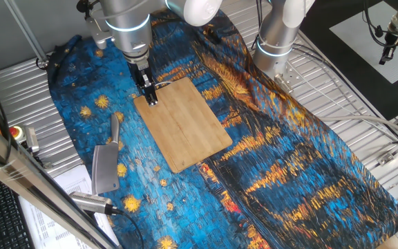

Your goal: Put the knife on the cutting board

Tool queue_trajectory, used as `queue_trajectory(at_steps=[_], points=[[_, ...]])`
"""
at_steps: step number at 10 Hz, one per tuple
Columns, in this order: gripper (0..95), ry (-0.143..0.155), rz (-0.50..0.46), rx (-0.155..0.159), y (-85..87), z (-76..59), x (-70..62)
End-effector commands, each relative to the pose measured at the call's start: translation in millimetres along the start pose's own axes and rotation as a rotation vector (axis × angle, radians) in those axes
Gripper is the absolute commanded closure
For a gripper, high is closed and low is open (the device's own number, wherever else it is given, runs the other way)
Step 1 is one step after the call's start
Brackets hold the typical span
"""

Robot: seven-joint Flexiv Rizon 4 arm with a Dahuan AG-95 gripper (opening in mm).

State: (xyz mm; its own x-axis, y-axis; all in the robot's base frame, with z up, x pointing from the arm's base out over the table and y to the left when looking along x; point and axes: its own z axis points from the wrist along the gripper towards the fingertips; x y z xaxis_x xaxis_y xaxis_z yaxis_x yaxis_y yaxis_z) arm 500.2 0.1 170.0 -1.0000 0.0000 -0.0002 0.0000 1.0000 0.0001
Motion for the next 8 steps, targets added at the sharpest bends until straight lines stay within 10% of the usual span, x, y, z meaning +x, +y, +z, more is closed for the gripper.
queue_trajectory(at_steps=[1, 2, 8], points=[[0.0, 0.0, 0.0, 0.0, -0.1, 0.0, 0.2], [95.0, 0.009, -0.011, -0.022, -0.1, 0.0, 0.2], [95.0, 0.018, -0.021, -0.018, -0.1, 0.0, 0.0]])
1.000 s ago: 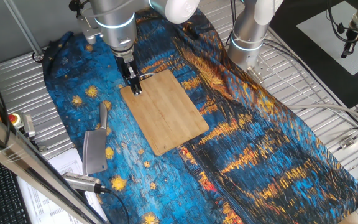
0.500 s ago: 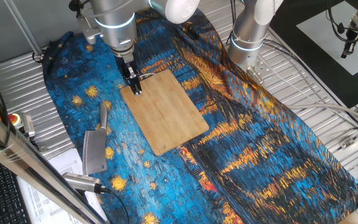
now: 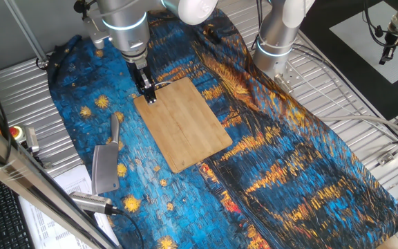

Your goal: Put the knife on the cutting board

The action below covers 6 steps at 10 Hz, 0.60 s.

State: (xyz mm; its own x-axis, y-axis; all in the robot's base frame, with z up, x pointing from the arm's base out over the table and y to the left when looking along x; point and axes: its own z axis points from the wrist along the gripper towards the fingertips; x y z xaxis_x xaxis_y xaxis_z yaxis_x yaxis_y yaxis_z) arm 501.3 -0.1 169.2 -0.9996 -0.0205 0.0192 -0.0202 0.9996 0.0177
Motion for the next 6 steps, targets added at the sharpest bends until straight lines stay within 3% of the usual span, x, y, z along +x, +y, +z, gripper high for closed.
queue_trajectory(at_steps=[1, 6], points=[[95.0, -0.001, -0.002, 0.0, 0.0, -0.6, 0.9], [95.0, 0.01, -0.034, 0.0, -4.4, -1.0, -9.0]])
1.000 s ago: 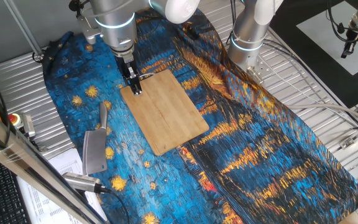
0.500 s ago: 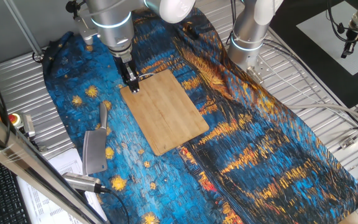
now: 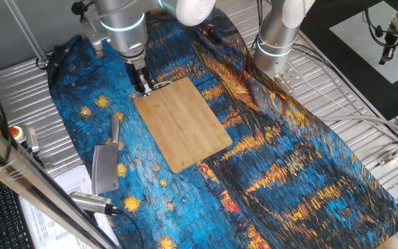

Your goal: Put the knife on the cutting board

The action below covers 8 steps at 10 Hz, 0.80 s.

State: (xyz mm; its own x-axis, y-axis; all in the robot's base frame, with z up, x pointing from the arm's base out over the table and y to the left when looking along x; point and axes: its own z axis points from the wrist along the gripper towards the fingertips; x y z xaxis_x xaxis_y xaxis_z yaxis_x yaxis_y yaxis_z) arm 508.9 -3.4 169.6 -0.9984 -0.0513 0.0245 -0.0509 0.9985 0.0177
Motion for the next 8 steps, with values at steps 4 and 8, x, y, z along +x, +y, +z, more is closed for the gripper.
queue_trajectory(at_steps=[4, 8], points=[[95.0, 0.006, -0.099, -0.002, -13.6, 7.2, -25.7], [95.0, 0.01, -0.203, 0.0, -20.7, 24.6, -53.1]])
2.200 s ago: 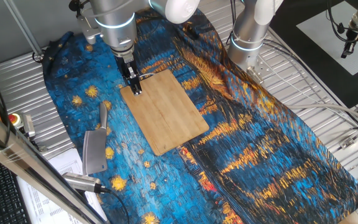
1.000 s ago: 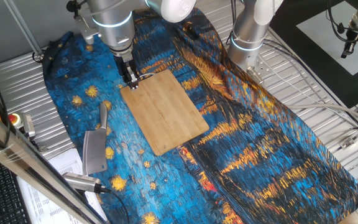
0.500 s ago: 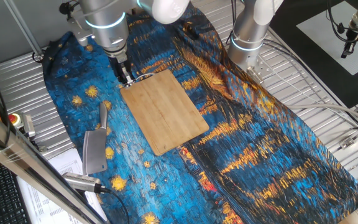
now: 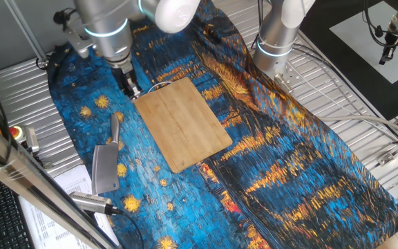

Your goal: Put the knife on the cutting board

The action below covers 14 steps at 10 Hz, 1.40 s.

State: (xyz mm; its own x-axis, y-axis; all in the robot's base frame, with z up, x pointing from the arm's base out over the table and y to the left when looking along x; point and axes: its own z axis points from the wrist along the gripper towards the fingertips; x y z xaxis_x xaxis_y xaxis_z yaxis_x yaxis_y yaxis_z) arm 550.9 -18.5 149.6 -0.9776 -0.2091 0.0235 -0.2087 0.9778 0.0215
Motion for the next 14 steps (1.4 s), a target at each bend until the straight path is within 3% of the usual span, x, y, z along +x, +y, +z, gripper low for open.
queue_trajectory(at_steps=[1, 3, 7, 12, 14], points=[[95.0, 0.002, -0.079, -0.003, -8.9, 10.7, -15.9], [95.0, -0.006, -0.164, -0.006, -17.1, 13.8, -28.5], [95.0, 0.016, -0.235, 0.0, -19.4, 18.9, -54.9], [95.0, 0.015, -0.282, 0.018, -18.5, 28.0, -64.9], [95.0, 0.006, -0.362, 0.025, -18.5, 28.0, -64.9]])
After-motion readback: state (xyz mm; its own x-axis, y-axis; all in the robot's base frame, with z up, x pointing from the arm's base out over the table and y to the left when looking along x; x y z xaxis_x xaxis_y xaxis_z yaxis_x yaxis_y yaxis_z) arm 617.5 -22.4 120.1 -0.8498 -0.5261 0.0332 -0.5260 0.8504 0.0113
